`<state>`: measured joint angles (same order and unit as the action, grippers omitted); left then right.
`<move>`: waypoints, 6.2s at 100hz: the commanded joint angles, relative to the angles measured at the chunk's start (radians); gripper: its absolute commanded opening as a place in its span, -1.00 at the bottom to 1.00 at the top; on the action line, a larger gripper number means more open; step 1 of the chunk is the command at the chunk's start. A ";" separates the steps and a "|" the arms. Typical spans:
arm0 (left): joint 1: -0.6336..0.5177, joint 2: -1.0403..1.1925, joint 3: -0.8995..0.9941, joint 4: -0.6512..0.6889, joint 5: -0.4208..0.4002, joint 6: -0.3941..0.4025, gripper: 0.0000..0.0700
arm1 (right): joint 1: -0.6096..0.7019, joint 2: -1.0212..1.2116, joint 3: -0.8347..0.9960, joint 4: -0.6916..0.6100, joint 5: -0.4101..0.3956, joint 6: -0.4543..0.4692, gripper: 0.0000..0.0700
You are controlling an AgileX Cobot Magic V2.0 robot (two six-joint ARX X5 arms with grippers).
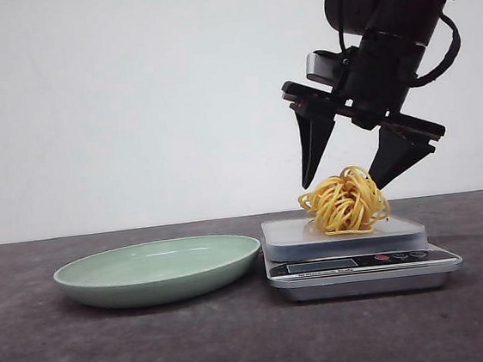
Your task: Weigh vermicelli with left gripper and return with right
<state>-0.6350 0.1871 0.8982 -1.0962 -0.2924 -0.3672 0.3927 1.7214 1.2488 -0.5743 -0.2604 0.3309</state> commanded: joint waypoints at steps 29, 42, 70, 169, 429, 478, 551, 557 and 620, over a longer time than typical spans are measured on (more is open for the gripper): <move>-0.004 0.003 0.009 0.011 -0.003 -0.003 -0.23 | 0.011 0.019 0.023 0.005 0.033 0.029 0.19; -0.004 0.003 0.009 0.011 -0.003 -0.003 -0.23 | 0.011 0.020 0.023 0.006 0.033 0.028 0.19; -0.004 0.003 0.009 0.011 -0.003 -0.003 -0.23 | 0.011 0.021 0.023 0.006 0.032 0.027 0.19; -0.004 0.003 0.009 -0.011 -0.003 -0.004 -0.23 | 0.033 -0.012 0.050 0.011 0.045 0.021 -1.00; -0.004 0.003 0.009 -0.016 -0.003 -0.005 -0.23 | 0.312 0.299 0.192 0.361 -0.077 0.161 -1.00; -0.004 0.003 0.009 -0.018 -0.003 -0.005 -0.23 | 0.314 0.299 0.192 0.357 -0.088 0.139 -0.93; -0.004 0.003 0.009 -0.013 -0.003 -0.005 -0.23 | 0.229 -0.034 0.193 0.137 -0.012 -0.086 -0.03; -0.004 0.003 0.009 -0.005 -0.003 -0.005 -0.23 | 0.217 -0.115 0.193 0.074 0.040 -0.136 -0.03; -0.004 0.003 0.009 0.050 -0.003 -0.008 -0.23 | 0.265 -0.953 0.185 -0.522 0.506 -0.216 -0.03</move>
<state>-0.6350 0.1867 0.8982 -1.0622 -0.2924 -0.3702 0.6430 0.8169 1.4204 -1.0714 0.2176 0.0883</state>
